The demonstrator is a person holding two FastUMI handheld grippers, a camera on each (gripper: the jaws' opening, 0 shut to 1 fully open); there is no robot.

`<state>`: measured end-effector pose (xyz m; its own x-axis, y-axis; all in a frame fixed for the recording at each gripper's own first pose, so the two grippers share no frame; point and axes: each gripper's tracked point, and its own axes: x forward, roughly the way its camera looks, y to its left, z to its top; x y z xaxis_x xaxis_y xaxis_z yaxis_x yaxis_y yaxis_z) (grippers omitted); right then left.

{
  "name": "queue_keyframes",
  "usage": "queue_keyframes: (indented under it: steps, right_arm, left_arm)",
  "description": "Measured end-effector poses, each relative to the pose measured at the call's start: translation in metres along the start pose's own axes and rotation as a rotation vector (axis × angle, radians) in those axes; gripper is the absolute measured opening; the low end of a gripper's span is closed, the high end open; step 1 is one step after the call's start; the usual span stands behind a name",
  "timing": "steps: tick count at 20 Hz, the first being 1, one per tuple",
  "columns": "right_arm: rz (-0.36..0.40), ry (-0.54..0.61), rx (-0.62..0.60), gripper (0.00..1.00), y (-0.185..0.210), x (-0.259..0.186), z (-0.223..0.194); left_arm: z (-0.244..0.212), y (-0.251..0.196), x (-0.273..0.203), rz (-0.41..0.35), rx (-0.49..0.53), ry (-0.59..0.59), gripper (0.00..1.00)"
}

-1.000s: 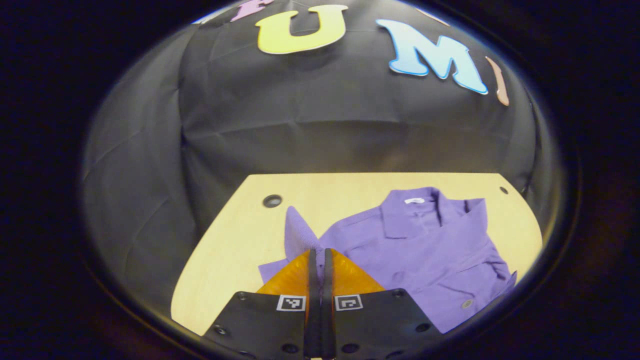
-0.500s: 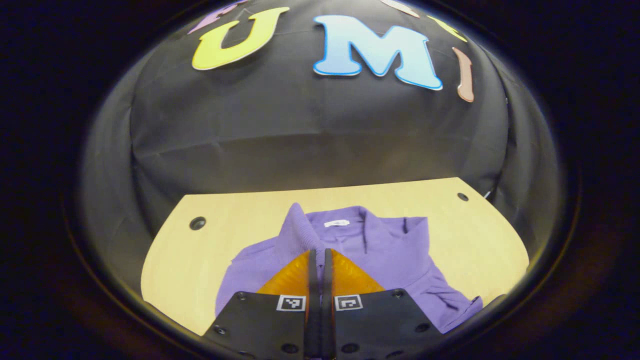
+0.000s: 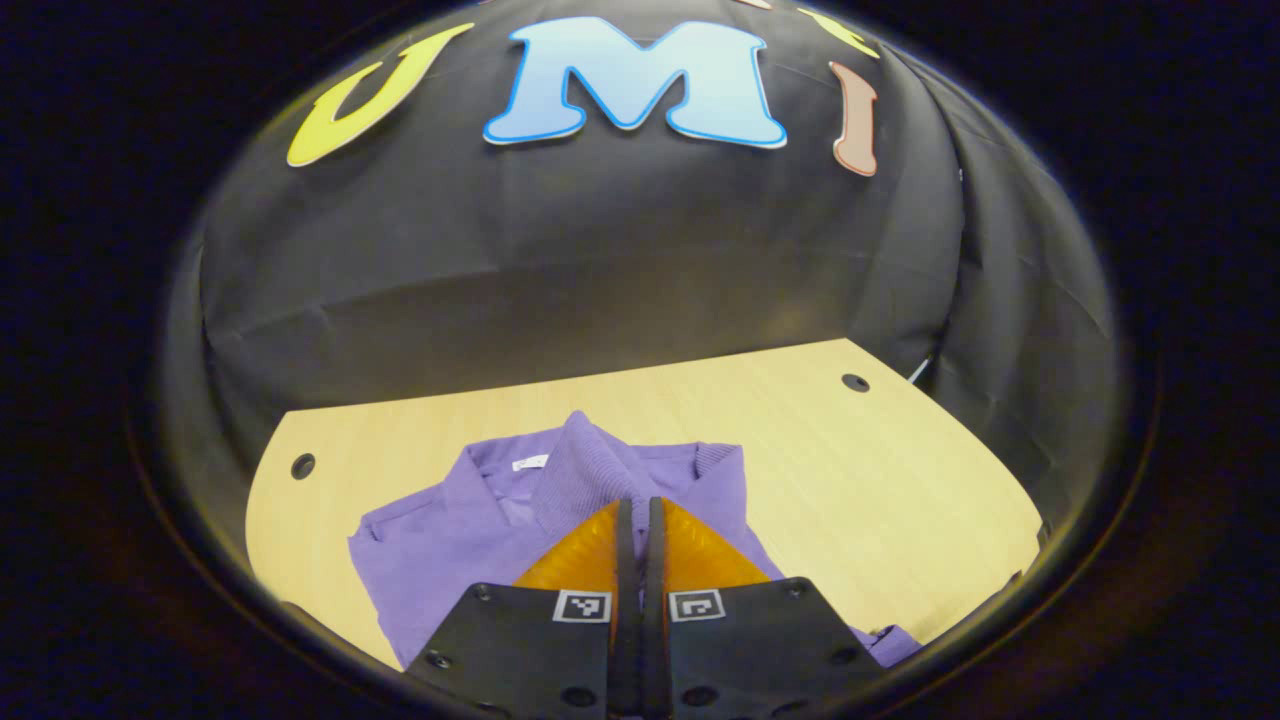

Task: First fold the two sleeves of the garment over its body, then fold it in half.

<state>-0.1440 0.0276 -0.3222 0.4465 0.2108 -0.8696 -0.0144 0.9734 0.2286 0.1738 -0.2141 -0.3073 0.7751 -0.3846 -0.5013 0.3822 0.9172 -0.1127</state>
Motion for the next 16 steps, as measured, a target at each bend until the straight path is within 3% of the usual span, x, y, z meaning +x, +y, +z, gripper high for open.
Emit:
queue_keyframes:
  steps: [7,10,14,16]
  right_arm:
    - [0.010,0.013,0.004,0.59,-0.002,0.004,0.002]
    - [0.009,0.025,-0.005,0.59,-0.001,0.006,0.003]
    - [0.008,0.051,-0.019,0.59,-0.001,0.009,0.003]
    - [0.003,0.067,-0.030,0.59,-0.002,0.011,0.002]
  left_arm:
    - [-0.032,-0.005,0.026,-0.006,0.019,0.090,0.07]
    - [-0.036,-0.016,0.027,-0.056,0.032,0.107,0.17]
    - [-0.033,-0.019,0.021,-0.053,0.061,0.099,0.98]
    - [-0.039,-0.018,0.007,-0.055,0.039,0.115,0.97]
